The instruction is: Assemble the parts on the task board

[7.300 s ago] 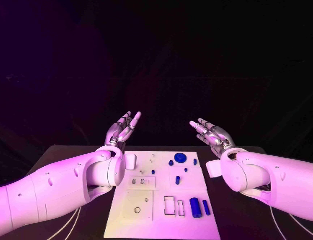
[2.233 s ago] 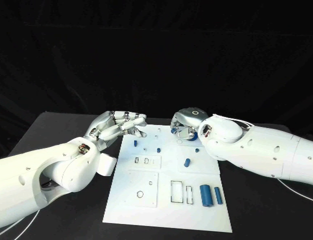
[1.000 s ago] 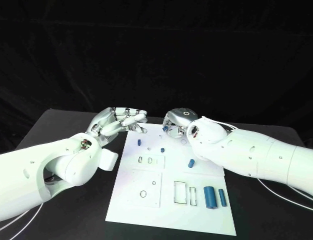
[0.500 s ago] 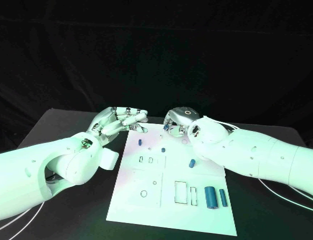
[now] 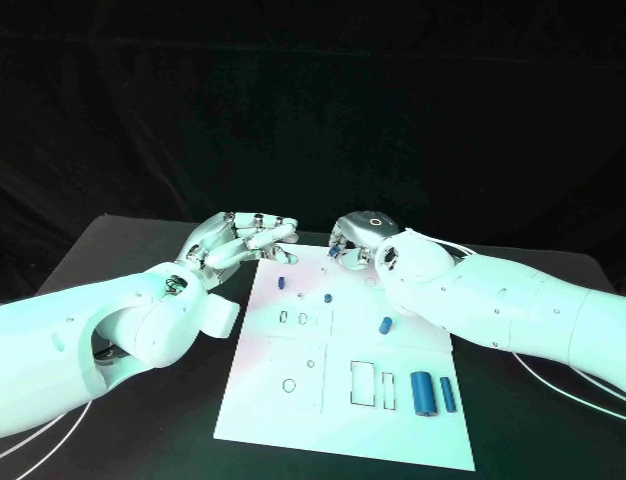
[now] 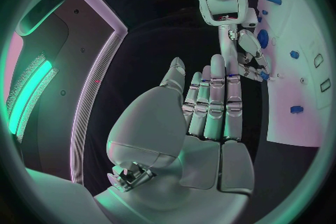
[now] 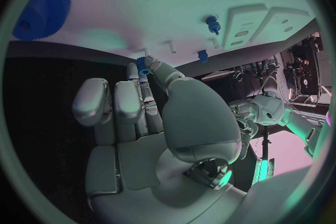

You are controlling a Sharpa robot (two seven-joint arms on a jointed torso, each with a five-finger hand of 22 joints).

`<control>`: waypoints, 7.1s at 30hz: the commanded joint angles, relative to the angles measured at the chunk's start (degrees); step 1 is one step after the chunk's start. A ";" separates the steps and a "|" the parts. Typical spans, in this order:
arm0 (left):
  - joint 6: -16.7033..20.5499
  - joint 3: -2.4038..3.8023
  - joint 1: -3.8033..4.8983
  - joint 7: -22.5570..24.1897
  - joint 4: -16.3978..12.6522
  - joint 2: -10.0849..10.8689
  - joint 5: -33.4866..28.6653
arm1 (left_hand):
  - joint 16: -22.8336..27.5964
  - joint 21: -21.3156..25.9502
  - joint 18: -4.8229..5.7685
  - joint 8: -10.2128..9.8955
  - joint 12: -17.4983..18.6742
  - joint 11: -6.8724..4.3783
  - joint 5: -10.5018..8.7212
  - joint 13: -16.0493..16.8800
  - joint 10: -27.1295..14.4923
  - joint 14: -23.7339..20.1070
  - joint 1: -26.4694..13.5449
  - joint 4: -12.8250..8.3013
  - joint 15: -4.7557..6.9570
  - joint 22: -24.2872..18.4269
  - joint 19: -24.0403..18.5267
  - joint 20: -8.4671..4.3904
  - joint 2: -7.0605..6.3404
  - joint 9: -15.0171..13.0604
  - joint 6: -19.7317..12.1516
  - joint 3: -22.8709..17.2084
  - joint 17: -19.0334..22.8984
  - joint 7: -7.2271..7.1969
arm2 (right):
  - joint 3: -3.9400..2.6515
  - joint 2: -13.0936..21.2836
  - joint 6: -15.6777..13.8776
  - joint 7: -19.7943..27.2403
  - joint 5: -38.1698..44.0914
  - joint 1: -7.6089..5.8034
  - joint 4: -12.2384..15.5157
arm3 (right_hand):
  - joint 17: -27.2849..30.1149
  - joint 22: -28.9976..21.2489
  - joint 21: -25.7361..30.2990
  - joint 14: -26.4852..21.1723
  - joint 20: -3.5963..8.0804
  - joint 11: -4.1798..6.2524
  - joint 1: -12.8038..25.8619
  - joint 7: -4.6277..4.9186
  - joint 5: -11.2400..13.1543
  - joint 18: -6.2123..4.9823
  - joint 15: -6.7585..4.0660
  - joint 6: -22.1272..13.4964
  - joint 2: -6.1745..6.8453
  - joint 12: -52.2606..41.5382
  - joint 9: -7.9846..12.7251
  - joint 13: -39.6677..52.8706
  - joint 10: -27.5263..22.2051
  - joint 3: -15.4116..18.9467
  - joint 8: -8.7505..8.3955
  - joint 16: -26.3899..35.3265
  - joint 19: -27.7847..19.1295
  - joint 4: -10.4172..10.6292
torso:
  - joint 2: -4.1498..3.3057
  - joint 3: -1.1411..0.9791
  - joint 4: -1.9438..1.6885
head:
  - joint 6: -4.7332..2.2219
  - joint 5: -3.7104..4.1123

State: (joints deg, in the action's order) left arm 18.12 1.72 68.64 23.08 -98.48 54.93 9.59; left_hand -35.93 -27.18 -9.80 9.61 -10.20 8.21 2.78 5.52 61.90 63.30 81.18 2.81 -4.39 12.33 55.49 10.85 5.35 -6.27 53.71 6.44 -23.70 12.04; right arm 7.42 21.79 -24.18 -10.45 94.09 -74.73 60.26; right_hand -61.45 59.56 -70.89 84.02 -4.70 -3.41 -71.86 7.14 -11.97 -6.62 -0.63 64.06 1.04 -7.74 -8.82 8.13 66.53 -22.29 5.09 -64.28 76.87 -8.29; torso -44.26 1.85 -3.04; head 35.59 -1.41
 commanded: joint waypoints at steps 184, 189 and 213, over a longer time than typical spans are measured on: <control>-2.00 0.00 0.18 -1.96 2.20 -0.38 -0.45 | 0.75 0.65 -0.49 -0.48 0.39 0.10 0.06 0.04 -0.60 -1.13 0.77 -0.64 -0.12 -0.25 -0.93 0.22 1.11 0.09 -0.61 -0.25 0.06 0.18 | -0.73 12.98 6.67 -3.63 -10.25 -0.54 7.54 | -28.55 29.24 -18.34 5.98 0.05 -0.15 -3.31 1.00 -5.39 6.33 -0.73 -11.99 2.54 -81.96 -2.88 81.47 23.11 8.35 6.91 -25.72 12.67 8.87 | 1.17 -0.63 1.85 | 1.06 0.83; -2.01 0.00 0.18 -2.00 2.17 -0.33 -0.45 | 0.76 0.65 -0.49 -0.48 0.40 0.10 0.06 0.04 -0.61 -1.14 0.77 -0.64 -0.13 -0.25 -0.94 0.23 1.13 0.09 -0.61 -0.26 0.06 0.19 | -0.74 13.23 6.01 -3.59 -10.16 -0.53 8.48 | -28.55 29.23 -18.33 5.98 0.19 -0.05 -3.01 0.92 -5.62 6.33 -0.84 -11.35 2.48 -81.99 -2.96 81.51 23.15 8.16 6.94 -25.72 12.67 8.96 | 1.18 -0.63 1.85 | 1.07 0.70; -2.03 0.00 0.18 -2.04 2.32 -0.54 -0.45 | 0.78 0.66 -0.49 -0.49 0.40 0.11 0.06 0.05 -0.63 -1.17 0.75 -0.62 -0.14 -0.26 -0.97 0.25 1.18 0.09 -0.62 -0.27 0.07 0.20 | -0.79 6.37 3.38 -5.49 -3.34 -1.14 13.54 | -28.55 29.38 -18.42 5.98 0.29 -0.06 -2.42 1.02 -6.82 6.37 -0.82 -10.97 2.67 -82.08 -2.85 81.64 23.26 7.69 6.32 -25.72 12.72 9.06 | 1.14 -0.56 1.70 | 0.61 -0.53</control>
State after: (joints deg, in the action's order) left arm 17.28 1.70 68.77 20.70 -96.12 54.49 9.23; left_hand -35.48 -26.77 -9.80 9.42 -9.96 8.40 2.78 5.53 61.70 62.49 81.93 2.51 -4.38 12.15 54.88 11.05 6.10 -6.24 53.51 6.14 -23.69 12.24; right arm 6.64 28.45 -19.86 -15.02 88.88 -75.94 74.15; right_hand -74.95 74.93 -89.08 84.03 -4.90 -3.69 -74.77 8.19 -18.63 -0.81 -1.04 52.60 3.63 -89.56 -11.58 74.90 84.04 -14.27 11.60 -89.79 84.02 0.87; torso -43.12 1.27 -1.33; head 36.15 -1.88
